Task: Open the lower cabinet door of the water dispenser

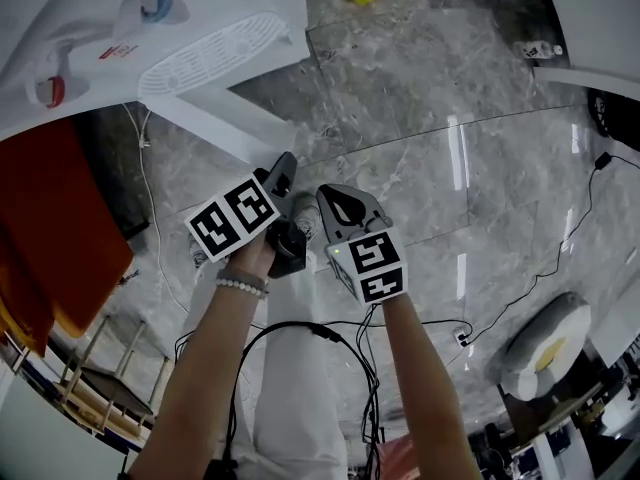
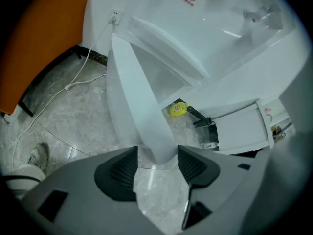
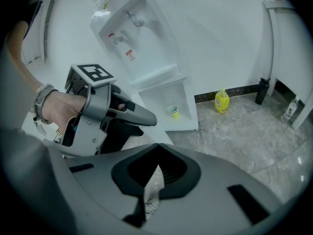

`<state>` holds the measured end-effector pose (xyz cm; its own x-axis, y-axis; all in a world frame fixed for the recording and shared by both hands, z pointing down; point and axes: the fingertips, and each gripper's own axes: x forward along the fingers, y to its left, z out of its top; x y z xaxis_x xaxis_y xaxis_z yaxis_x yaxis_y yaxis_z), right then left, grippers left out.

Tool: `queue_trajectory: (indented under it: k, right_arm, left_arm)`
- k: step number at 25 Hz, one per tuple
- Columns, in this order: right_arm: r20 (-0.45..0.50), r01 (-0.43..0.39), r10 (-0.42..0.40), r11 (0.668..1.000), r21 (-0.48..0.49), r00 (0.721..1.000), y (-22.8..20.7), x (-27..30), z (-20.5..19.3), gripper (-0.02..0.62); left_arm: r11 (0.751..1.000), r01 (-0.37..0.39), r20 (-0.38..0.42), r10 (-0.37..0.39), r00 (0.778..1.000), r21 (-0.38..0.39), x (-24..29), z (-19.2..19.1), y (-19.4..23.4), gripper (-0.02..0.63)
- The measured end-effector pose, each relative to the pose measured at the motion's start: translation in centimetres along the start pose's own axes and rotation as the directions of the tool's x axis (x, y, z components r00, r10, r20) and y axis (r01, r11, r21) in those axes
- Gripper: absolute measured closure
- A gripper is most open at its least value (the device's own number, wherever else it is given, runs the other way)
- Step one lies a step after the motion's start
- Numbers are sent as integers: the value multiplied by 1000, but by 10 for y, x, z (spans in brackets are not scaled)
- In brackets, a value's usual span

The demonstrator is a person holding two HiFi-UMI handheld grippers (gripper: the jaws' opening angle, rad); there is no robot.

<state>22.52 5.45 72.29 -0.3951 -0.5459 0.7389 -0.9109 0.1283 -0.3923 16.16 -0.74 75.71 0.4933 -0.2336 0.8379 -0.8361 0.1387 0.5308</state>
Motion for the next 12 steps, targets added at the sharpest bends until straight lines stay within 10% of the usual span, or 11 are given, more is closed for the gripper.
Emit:
queue_trajectory:
  k: [12]
  right_arm:
    - [-16,25,-26,998,-59,1000,39,15,8,592]
  left_arm:
    - [994,-39,-55,45,997,103,-43,-23,62,373]
